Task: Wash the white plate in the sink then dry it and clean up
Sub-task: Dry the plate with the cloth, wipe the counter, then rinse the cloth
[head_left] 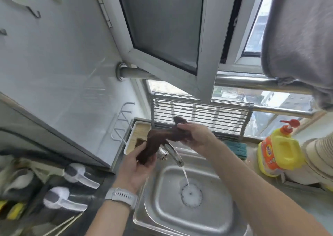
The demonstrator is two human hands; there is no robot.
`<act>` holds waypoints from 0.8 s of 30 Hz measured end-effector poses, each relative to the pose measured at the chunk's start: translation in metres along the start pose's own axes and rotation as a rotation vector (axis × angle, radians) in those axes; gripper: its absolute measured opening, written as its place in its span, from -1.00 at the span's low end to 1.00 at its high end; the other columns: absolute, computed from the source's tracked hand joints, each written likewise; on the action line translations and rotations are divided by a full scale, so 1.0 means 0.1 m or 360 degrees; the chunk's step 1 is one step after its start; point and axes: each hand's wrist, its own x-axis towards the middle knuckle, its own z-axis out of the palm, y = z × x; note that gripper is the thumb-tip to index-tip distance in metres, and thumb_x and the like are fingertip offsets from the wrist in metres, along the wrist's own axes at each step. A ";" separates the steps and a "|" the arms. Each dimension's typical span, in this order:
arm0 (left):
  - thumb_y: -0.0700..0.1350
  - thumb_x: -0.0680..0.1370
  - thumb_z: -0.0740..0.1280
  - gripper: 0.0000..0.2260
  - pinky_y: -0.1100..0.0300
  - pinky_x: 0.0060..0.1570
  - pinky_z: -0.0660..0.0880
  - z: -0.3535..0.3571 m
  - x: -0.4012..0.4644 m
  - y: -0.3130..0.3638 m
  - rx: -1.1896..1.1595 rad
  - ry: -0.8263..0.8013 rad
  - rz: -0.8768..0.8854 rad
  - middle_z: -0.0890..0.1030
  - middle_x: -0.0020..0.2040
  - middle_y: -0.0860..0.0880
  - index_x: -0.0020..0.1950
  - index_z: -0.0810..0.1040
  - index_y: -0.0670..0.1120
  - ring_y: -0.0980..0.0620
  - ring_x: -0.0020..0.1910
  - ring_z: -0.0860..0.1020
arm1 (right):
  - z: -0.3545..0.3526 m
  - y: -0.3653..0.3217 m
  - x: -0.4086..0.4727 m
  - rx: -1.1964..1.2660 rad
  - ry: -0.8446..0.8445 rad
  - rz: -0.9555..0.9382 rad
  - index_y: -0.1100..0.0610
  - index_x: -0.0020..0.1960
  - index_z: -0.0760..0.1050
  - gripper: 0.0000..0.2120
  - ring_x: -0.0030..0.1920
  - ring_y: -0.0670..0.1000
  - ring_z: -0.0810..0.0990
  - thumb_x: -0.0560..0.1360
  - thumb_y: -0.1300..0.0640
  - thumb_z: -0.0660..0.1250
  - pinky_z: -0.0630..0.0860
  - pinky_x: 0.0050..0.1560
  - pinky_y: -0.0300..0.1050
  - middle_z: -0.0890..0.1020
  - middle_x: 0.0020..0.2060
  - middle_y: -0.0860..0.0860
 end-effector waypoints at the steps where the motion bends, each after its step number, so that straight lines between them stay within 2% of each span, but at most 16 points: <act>1: -0.28 0.41 0.45 -0.71 0.09 -0.17 0.71 -0.02 -0.13 0.06 0.0024 -0.0046 0.0044 0.71 0.06 -0.30 0.13 0.60 -0.25 -0.18 0.04 0.67 | -0.03 -0.11 -0.13 0.0045 -0.0064 -0.0069 0.31 0.19 0.56 -0.64 0.01 0.17 0.70 0.40 0.35 0.48 0.65 0.01 0.09 0.70 0.02 0.23; 3: -0.27 0.42 0.43 -0.72 0.07 -0.12 0.72 -0.06 -0.43 0.16 0.0106 -0.0131 0.0120 0.74 0.03 -0.25 0.12 0.61 -0.23 -0.15 0.00 0.70 | -0.09 -0.25 -0.43 0.0041 -0.0184 -0.0202 0.33 0.26 0.53 -0.61 0.06 0.15 0.66 0.44 0.34 0.45 0.60 0.16 0.10 0.67 0.07 0.24; 6: -0.23 0.47 0.40 -0.70 0.04 0.07 0.66 -0.17 -0.76 0.17 0.0278 -0.0265 0.0188 0.74 0.14 -0.18 0.21 0.64 -0.17 -0.08 -0.01 0.74 | -0.29 -0.28 -0.88 -0.0055 -0.0340 -0.0303 0.31 0.29 0.52 -0.60 0.15 0.18 0.63 0.46 0.34 0.42 0.61 0.17 0.05 0.65 0.16 0.26; 9: -0.20 0.51 0.37 -0.63 0.04 0.14 0.64 -0.39 -0.81 0.02 0.0532 -0.0339 0.0094 0.71 0.24 -0.19 0.31 0.63 -0.21 -0.11 0.17 0.69 | -0.64 -0.12 -1.12 -0.0172 -0.0397 -0.0263 0.29 0.28 0.54 -0.61 0.19 0.24 0.63 0.45 0.36 0.41 0.56 0.21 0.11 0.65 0.17 0.26; 11: -0.18 0.51 0.40 -0.62 0.04 0.09 0.65 -0.58 -0.70 -0.16 0.0784 -0.0289 -0.0047 0.69 0.27 -0.24 0.32 0.65 -0.24 -0.15 0.22 0.62 | -0.91 0.11 -1.08 -0.0236 -0.0315 -0.0107 0.30 0.27 0.54 -0.60 0.20 0.28 0.62 0.43 0.38 0.42 0.50 0.29 0.19 0.65 0.16 0.29; 13: -0.19 0.51 0.44 -0.64 0.04 0.00 0.58 -0.74 -0.44 -0.40 0.0998 -0.0119 -0.0161 0.73 0.20 -0.23 0.30 0.66 -0.22 -0.13 0.12 0.62 | -1.15 0.40 -0.86 -0.0375 -0.0079 0.0042 0.28 0.22 0.57 -0.61 0.19 0.30 0.62 0.39 0.38 0.47 0.48 0.32 0.24 0.66 0.13 0.29; 15: -0.22 0.56 0.44 -0.70 0.07 -0.09 0.59 -0.85 -0.14 -0.67 0.1124 0.0062 -0.0196 0.76 0.07 -0.18 0.30 0.64 -0.19 -0.11 0.01 0.66 | -1.29 0.71 -0.57 -0.0571 0.0213 0.0109 0.23 0.12 0.63 -0.64 0.11 0.29 0.66 0.34 0.37 0.53 0.54 0.24 0.26 0.69 0.06 0.28; 17: -0.26 0.62 0.39 -0.74 0.03 -0.10 0.61 -0.85 0.15 -0.93 0.1136 0.0145 -0.0217 0.75 0.05 -0.19 0.32 0.61 -0.19 -0.14 0.01 0.68 | -1.33 0.95 -0.30 -0.0714 0.0410 0.0070 0.20 0.05 0.64 -0.67 -0.04 0.20 0.70 0.31 0.37 0.55 0.66 0.03 0.10 0.71 -0.02 0.25; 19: -0.25 0.64 0.36 -0.75 -0.05 -0.03 0.64 -0.74 0.35 -1.12 0.1062 0.0194 -0.0209 0.73 0.06 -0.23 0.33 0.58 -0.21 -0.19 0.06 0.67 | -1.27 1.10 -0.11 -0.0772 0.0528 -0.0036 0.18 0.01 0.63 -0.69 -0.13 0.11 0.68 0.31 0.37 0.55 0.59 -0.18 -0.13 0.70 -0.09 0.19; 21: -0.13 0.67 0.35 -0.77 -0.09 0.06 0.62 -0.60 0.43 -1.27 0.0953 0.0203 -0.0213 0.74 0.01 -0.22 0.28 0.59 -0.20 -0.19 0.06 0.67 | -1.16 1.21 -0.02 -0.0789 0.0551 -0.0152 0.13 -0.02 0.61 -0.72 -0.10 0.09 0.67 0.32 0.35 0.55 0.58 -0.18 -0.14 0.70 -0.13 0.12; 24: 0.20 0.68 0.23 -0.57 -0.09 0.13 0.63 -0.43 0.44 -1.43 0.0790 0.0130 -0.0288 0.72 0.11 -0.28 0.26 0.63 -0.13 -0.26 0.15 0.68 | -0.95 1.43 -0.09 -0.1030 0.0339 -0.0309 0.04 -0.01 0.61 -0.71 -0.08 -0.02 0.67 0.31 0.18 0.58 0.61 -0.06 -0.17 0.71 -0.12 0.00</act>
